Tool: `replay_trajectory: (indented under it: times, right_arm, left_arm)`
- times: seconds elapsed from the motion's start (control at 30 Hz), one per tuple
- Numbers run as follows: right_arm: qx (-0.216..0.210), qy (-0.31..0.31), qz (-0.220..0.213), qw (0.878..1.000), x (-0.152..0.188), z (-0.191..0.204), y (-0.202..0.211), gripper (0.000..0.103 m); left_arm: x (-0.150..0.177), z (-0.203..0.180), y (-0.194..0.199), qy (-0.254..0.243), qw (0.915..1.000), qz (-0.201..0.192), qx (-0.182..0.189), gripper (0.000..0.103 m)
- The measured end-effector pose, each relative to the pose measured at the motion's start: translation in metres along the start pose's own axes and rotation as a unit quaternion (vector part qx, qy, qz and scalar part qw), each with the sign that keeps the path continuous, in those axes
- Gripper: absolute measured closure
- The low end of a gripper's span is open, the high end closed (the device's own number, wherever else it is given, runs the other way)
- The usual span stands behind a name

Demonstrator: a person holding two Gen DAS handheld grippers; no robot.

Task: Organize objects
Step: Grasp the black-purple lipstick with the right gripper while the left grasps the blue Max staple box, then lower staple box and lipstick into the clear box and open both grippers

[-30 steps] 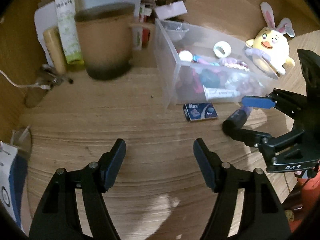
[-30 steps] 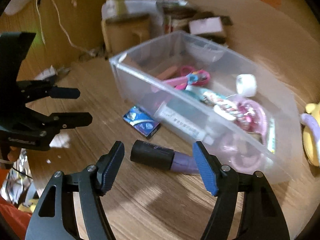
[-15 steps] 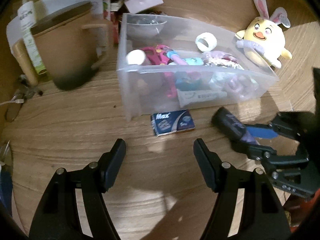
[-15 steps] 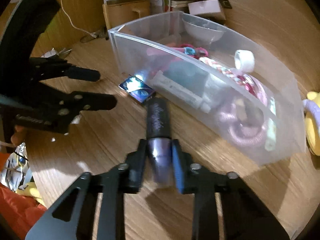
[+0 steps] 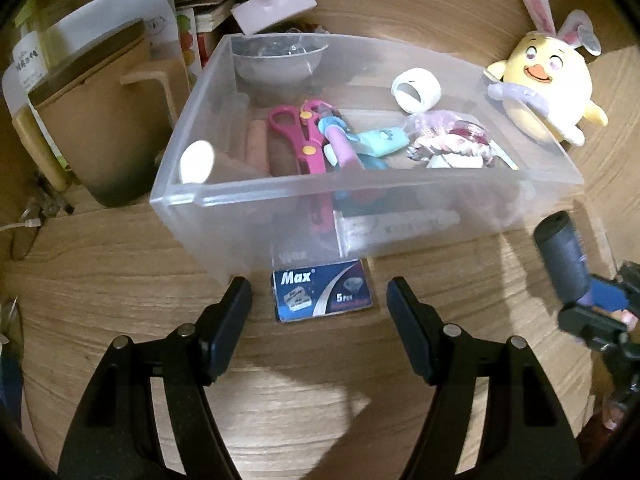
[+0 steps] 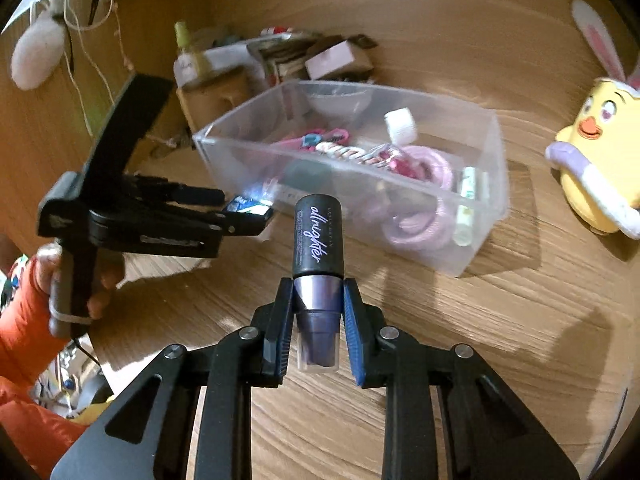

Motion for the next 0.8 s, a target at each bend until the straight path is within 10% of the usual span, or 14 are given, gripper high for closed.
replay_trajectory:
  times: [0.1, 0.8]
  right_arm:
    - [0.022, -0.014, -0.011, 1.000, -0.002, -0.009, 0.006, 0.082]
    - [0.057, -0.037, -0.077, 0.995, -0.051, -0.032, 0.029, 0.082]
  left_arm:
    - [0.002, -0.006, 0.002, -0.025, 0.9997, -0.004, 0.006, 0.054]
    - [-0.016, -0.011, 0.093, -0.022, 0.9900, -0.113, 0.082, 0.054]
Point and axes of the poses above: each gripper's, at about its wrist camera, not at the fingertips, and y roughly against the way its jaws point, z to its left, x to its underside, the point moved 3 cm from there along -y, roughly the way its jaws point, and after that the axes turned 8 degrees about y, right-handed, at the moved point
